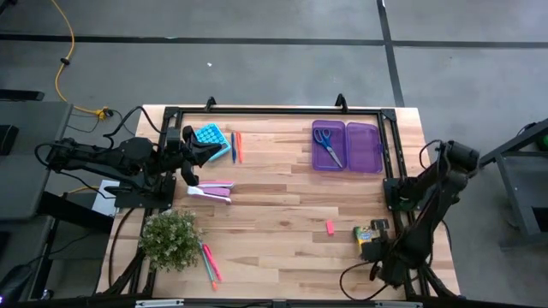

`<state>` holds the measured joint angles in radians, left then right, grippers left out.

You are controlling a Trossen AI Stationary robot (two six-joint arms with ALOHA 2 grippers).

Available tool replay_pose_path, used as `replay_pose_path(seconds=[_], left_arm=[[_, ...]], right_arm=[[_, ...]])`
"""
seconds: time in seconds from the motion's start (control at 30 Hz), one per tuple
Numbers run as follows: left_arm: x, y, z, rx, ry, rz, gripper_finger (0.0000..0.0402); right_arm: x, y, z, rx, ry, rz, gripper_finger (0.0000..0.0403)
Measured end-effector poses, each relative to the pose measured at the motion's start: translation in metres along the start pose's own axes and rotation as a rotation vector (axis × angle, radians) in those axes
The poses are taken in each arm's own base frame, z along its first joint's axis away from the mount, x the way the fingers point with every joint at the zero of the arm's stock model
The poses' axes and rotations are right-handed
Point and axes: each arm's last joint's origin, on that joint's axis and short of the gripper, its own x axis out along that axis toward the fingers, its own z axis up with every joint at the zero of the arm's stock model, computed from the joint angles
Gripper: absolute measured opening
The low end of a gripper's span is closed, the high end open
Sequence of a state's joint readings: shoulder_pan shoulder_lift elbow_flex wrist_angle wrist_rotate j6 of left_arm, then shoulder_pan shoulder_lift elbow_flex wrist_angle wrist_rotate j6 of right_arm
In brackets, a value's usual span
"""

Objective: Pack school essentials
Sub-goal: Put the yellow crayon box into the violet supply box

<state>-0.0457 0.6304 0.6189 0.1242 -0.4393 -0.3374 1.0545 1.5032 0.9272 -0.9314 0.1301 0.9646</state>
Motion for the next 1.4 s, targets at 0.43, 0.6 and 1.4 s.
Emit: replay_pose_path(seconds=[0.43, 0.6, 1.4], left_arm=[[0.000, 0.000, 0.000, -0.003, -0.003, -0.009, 0.0000], [0.006, -0.004, -0.006, 0.011, 0.055, -0.081, 0.0000], [0.024, -0.009, -0.021, 0.107, 0.107, -0.110, 0.0000]], right_arm=[[-0.082, -0.093, 0.068, 0.346, -0.751, -0.006, 0.0000], [-0.097, -0.131, 0.108, 0.265, -0.986, -0.139, 0.0000], [-0.122, -0.202, 0.133, 0.271, -1.207, -0.333, 0.0000]])
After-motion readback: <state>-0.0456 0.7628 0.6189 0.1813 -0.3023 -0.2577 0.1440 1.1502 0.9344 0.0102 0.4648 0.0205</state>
